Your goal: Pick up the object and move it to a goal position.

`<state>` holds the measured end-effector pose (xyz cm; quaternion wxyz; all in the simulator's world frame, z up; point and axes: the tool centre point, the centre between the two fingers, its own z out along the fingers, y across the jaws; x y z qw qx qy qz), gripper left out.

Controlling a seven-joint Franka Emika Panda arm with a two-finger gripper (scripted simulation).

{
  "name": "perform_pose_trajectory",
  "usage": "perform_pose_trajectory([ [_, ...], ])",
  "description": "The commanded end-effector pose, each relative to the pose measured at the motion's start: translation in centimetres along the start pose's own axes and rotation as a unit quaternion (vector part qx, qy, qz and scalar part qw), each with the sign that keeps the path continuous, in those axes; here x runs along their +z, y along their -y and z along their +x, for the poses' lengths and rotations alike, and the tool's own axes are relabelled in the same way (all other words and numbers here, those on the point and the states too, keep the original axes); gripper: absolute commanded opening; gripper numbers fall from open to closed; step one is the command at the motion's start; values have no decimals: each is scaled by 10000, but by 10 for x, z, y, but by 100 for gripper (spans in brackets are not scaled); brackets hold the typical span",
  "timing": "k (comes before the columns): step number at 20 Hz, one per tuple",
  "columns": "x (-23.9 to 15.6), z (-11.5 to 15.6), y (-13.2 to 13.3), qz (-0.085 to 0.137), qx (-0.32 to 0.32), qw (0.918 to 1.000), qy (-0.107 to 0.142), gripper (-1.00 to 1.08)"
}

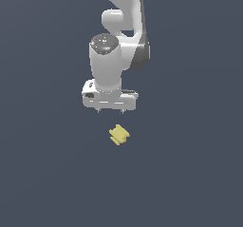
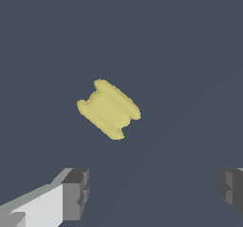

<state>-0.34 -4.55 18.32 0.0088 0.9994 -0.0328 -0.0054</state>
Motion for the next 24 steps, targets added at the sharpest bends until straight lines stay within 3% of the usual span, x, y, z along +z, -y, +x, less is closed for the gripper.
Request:
perform_pose_trajectory([
  [1, 0, 0, 0, 0, 0, 10000, 0, 100],
  [24, -4, 7, 14, -118, -184, 9997, -99, 100],
])
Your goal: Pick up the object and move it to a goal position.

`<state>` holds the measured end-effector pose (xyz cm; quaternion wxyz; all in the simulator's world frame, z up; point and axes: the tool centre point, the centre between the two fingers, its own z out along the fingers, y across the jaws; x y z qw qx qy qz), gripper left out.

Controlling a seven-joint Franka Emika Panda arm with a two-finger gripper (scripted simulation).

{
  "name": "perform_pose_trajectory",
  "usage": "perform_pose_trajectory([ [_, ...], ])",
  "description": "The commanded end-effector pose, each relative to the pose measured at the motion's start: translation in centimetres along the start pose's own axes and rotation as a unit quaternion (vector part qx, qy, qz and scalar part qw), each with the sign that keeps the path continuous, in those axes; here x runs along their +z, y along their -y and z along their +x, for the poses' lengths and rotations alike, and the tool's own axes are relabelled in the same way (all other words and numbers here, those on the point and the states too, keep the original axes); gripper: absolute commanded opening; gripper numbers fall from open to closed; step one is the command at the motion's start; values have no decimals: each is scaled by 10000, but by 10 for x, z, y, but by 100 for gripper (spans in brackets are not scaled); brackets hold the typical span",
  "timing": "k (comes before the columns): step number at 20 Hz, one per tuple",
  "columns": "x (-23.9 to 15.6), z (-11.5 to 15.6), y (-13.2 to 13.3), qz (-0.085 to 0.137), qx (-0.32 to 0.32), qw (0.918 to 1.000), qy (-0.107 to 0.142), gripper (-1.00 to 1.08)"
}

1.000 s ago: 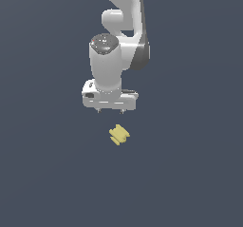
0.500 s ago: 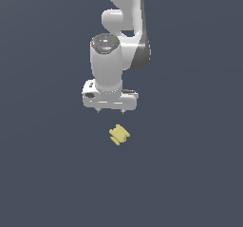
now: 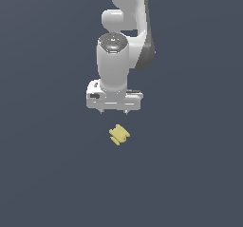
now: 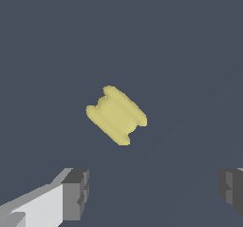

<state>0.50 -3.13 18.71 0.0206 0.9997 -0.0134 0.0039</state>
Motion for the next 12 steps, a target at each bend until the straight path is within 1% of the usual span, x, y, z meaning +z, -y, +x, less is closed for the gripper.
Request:
perform_pose_trajectory([
  [1, 0, 0, -1, -1, 14, 10000, 0, 100],
  [6, 2, 1, 0, -3, -77, 10000, 0, 100],
  [12, 9, 4, 2, -1, -412, 9992, 6, 100],
])
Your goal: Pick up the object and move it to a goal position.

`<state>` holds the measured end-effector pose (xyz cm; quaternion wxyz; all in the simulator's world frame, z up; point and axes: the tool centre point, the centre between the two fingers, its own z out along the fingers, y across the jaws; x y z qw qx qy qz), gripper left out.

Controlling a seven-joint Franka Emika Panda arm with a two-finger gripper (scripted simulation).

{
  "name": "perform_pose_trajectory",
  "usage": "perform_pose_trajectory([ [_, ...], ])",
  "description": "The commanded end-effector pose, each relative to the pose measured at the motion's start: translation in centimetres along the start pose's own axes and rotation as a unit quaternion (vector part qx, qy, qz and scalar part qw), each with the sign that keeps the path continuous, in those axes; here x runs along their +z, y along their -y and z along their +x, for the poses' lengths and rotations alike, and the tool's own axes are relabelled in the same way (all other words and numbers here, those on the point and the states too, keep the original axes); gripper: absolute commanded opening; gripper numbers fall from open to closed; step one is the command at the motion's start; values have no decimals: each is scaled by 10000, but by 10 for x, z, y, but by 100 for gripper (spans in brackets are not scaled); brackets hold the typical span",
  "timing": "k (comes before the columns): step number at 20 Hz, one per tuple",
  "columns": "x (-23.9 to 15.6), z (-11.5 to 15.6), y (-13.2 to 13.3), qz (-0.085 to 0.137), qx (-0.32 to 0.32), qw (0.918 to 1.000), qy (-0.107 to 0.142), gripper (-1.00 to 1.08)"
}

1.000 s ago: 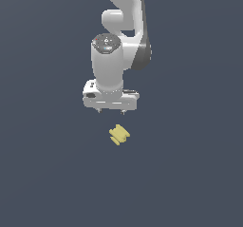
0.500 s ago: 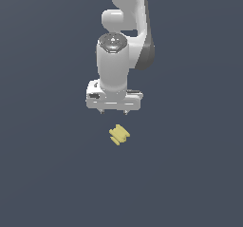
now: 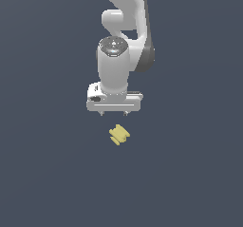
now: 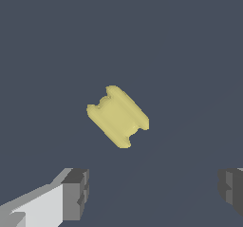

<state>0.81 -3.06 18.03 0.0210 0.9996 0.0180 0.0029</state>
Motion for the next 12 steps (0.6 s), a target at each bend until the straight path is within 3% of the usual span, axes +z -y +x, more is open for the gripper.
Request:
perform_pose_trajectory([
  [1, 4, 2, 1, 2, -177, 9998, 4, 100],
  [7, 18, 7, 4, 14, -794, 9968, 12, 100],
  [12, 34, 13, 8, 40, -1474, 9891, 15, 100],
])
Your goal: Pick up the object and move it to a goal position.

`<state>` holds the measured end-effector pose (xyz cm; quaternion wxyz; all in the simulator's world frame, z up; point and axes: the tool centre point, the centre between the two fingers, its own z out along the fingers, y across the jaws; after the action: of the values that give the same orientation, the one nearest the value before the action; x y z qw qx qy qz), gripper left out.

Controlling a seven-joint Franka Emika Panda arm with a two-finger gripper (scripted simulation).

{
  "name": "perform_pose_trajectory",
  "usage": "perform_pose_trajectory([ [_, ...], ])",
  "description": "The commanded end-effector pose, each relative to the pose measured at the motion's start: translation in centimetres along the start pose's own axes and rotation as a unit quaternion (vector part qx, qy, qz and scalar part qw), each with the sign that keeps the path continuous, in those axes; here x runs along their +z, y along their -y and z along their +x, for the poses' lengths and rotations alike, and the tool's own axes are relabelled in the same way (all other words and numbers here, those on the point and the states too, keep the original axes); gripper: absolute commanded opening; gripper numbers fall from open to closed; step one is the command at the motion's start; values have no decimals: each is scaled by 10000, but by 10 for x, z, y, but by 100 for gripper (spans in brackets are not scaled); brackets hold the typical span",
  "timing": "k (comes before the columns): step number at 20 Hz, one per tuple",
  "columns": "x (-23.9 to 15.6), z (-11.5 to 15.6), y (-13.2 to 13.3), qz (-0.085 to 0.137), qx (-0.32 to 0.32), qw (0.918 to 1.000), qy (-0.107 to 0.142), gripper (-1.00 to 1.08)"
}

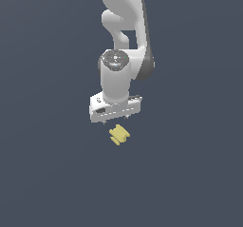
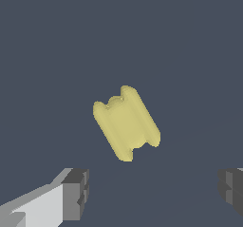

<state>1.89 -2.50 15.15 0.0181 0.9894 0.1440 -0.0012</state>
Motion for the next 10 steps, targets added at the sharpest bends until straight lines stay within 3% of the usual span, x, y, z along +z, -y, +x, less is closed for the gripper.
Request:
perform_pose_trajectory([
  [1, 8, 3, 1, 15, -355, 9994, -1, 100],
  [10, 37, 14, 6, 87, -1584, 9873, -27, 100],
])
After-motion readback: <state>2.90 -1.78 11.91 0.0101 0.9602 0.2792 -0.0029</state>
